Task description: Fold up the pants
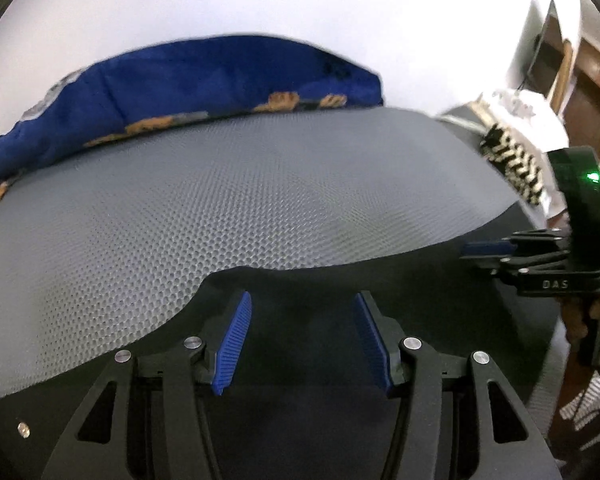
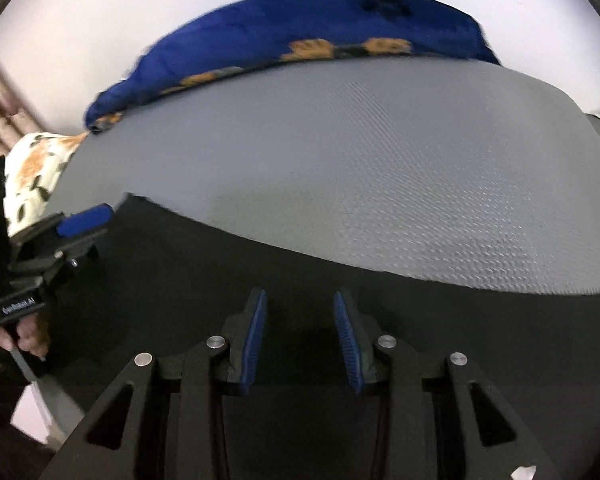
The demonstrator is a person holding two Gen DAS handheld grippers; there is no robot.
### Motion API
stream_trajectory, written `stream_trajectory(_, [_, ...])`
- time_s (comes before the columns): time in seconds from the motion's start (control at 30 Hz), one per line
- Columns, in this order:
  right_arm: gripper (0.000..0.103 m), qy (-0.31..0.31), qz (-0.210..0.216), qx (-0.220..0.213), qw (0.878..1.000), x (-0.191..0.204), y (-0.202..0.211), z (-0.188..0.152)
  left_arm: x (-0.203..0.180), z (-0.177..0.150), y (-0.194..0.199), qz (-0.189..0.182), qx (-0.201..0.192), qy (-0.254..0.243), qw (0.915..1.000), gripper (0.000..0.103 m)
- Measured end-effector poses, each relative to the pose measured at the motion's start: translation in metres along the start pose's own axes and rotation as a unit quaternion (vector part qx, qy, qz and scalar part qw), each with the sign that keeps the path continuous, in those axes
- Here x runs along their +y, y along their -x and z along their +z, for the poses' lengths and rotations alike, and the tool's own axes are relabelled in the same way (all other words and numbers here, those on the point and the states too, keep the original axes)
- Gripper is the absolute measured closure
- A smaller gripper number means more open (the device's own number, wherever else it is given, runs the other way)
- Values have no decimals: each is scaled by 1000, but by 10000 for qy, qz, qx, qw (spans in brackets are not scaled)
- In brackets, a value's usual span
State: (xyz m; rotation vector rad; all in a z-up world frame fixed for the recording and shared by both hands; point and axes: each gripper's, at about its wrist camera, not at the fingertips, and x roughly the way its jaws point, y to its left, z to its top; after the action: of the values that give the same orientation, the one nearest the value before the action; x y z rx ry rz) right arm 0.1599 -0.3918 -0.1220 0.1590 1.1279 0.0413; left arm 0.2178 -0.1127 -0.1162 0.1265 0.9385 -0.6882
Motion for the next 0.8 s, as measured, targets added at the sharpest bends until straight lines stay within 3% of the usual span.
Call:
stream_trajectory(0.1, [75, -195, -53, -204, 9996, -25, 4, -1, 5, -4, -8, -49, -12, 46, 10000, 49])
stream_trajectory(0.17, [75, -188, -509, -292, 9981, -43, 8, -3, -1, -5, -10, 68, -11, -84, 9999, 49])
stream_trajectory(0.27, [84, -514, -391, -399, 9971, -82, 19, -11, -10, -5, -13, 288, 47, -280, 9992, 49])
stream_trajectory(0.4, [83, -848, -663, -449, 9932, -126, 37, -24, -13, -6, -6, 235, 186, -69, 9995, 49])
stream_trajectory(0.5, [72, -1056, -907, -450, 9892, -150, 52, -31, -25, -13, 9, 250, 163, -87, 9995, 49])
stream_trajectory(0.67, [69, -1662, -718, -639, 9814, -199, 97, -56, -61, -33, 35, 76, 159, -319, 9993, 48])
stream_trajectory(0.8, [55, -2137, -464, -539, 9743, -236, 119, -83, -81, -51, 37, -62, 324, -345, 9989, 48])
